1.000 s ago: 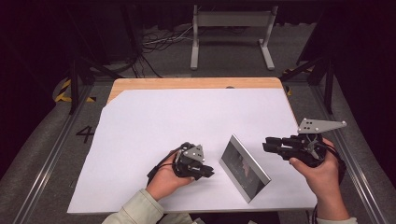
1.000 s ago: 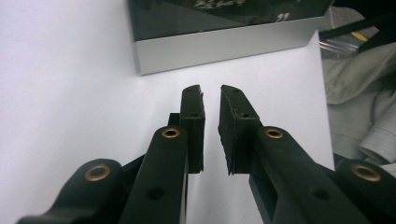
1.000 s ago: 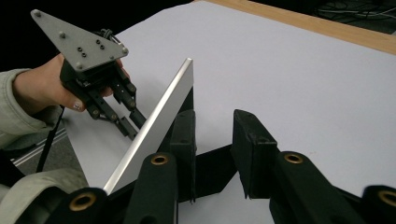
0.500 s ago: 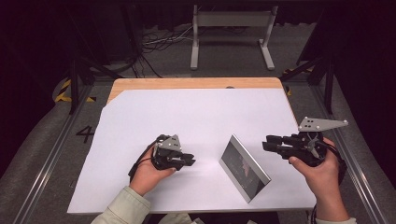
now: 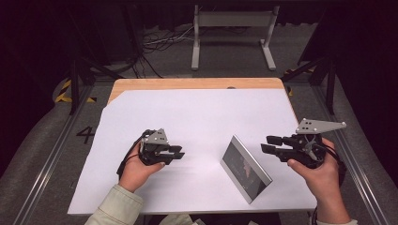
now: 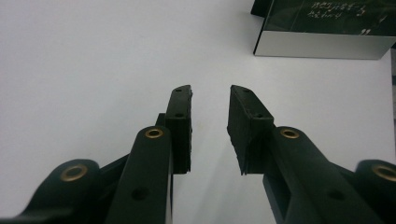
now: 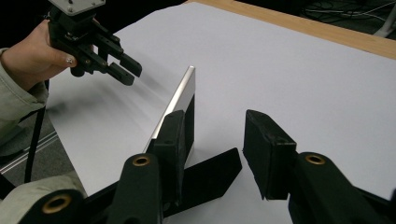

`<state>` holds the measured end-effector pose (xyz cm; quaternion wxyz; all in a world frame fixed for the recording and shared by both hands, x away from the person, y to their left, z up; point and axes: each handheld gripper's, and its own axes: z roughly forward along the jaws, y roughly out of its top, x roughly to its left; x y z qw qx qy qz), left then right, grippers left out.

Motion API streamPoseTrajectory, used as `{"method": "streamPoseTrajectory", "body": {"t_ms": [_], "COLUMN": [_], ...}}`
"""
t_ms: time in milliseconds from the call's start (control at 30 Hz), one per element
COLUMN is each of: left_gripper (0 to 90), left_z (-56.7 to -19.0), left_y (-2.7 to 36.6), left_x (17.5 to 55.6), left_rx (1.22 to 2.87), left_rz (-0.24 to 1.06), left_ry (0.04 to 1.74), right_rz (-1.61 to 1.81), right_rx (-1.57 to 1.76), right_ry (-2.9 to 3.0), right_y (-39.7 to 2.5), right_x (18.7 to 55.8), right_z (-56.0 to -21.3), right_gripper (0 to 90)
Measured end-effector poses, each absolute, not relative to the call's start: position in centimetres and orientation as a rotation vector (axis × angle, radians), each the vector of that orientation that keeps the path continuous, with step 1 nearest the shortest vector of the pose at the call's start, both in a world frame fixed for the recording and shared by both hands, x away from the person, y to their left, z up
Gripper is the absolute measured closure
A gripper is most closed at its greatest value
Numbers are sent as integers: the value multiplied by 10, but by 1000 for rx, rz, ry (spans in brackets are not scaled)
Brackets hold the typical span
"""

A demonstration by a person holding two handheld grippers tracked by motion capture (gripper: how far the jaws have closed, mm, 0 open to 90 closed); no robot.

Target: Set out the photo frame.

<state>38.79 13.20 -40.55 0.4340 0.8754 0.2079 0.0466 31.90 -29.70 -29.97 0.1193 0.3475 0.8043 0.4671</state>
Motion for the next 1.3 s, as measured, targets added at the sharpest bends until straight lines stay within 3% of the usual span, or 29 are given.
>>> {"method": "streamPoseTrajectory", "body": {"t_ms": [867,1300], "left_gripper": [697,693], "left_z": [-408,-408], "left_y": [147,147], "left_x": [391,390], "left_rx": [2163,2167], "left_rz": [119,121], "left_ry": [571,574], "right_rz": [1165,1120], "right_rx": [1200,1255], "right_ry": [2546,2615], "right_y": [-263,-248], "right_x": [324,327], "right_z": [-279,-297], "right_gripper": [635,620]}}
